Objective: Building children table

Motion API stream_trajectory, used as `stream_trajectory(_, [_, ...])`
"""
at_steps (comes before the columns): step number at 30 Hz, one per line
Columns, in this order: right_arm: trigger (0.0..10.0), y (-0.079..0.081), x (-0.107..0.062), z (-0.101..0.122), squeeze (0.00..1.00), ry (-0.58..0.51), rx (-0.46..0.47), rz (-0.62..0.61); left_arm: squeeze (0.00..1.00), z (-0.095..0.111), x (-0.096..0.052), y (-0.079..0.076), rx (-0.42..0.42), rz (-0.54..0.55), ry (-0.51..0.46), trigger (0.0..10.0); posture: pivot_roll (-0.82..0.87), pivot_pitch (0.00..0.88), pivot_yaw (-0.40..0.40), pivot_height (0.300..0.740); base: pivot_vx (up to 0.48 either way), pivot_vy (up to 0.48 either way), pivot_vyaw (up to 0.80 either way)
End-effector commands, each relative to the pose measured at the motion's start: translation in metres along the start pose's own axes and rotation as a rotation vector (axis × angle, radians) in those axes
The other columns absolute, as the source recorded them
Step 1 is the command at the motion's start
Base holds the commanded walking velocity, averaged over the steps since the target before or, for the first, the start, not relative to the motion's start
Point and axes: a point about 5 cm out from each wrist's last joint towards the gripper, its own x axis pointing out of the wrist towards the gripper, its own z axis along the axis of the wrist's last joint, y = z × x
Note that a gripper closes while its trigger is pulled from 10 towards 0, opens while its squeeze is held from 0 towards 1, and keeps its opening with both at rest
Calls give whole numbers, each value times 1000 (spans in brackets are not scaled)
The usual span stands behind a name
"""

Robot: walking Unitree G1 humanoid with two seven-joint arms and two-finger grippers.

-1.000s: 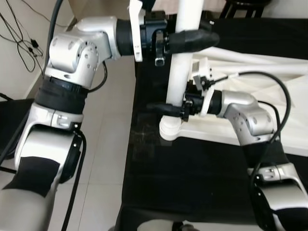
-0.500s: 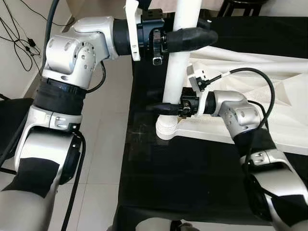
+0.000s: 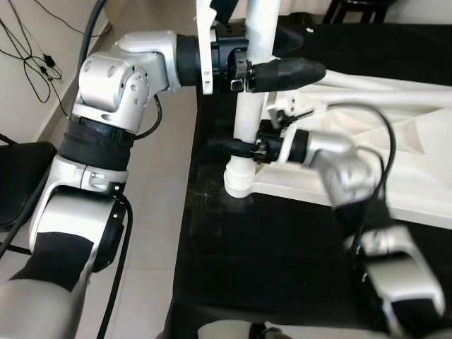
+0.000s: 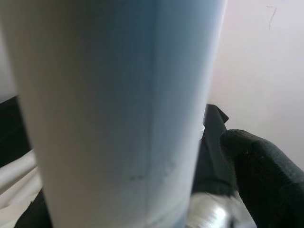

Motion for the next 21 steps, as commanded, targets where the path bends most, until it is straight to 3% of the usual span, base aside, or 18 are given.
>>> stream_trajectory(1, [0,7,-14,-23,0,120,1,-190,0,-3,11,-9,-7,-80,16,10000,81,248,-16,740,0,0,0])
stream_trajectory(3, [0,7,-14,-23,0,120,1,-190,0,-3,11,-9,-7,-80,16,10000,81,248,-16,740,0,0,0])
stream_trajectory(4, [0,30,-30,-35,0,163,14,-277,0,-5,9,-8,-17,-77,20,10000,73,267,6,740,0,0,0])
stream_trajectory(5, [0,30,-30,-35,0,163,14,-277,0,-5,9,-8,-17,-77,20,10000,73,267,6,740,0,0,0])
stream_trajectory(7, [0,51,-34,-43,0,180,8,-259,0,-8,10,-9,-18,-85,27,10000,64,252,15,740,0,0,0])
stream_trajectory(11, [0,37,-25,-44,0,179,24,-294,0,-6,11,-8,-4,-81,21,10000,58,237,6,740,0,0,0])
stream_trajectory(18, [0,42,-28,-36,0,188,13,-364,0,-6,10,-9,-4,-74,28,10000,55,228,7,740,0,0,0])
stream_trajectory(19, [0,43,-28,-34,0,186,11,-366,0,-6,9,-10,-9,-83,32,0,53,226,7,740,0,0,0])
stream_trajectory(21, [0,44,-28,-30,0,177,-4,-362,0,-8,10,-13,-15,-104,40,0,47,219,10,740,0,0,0])
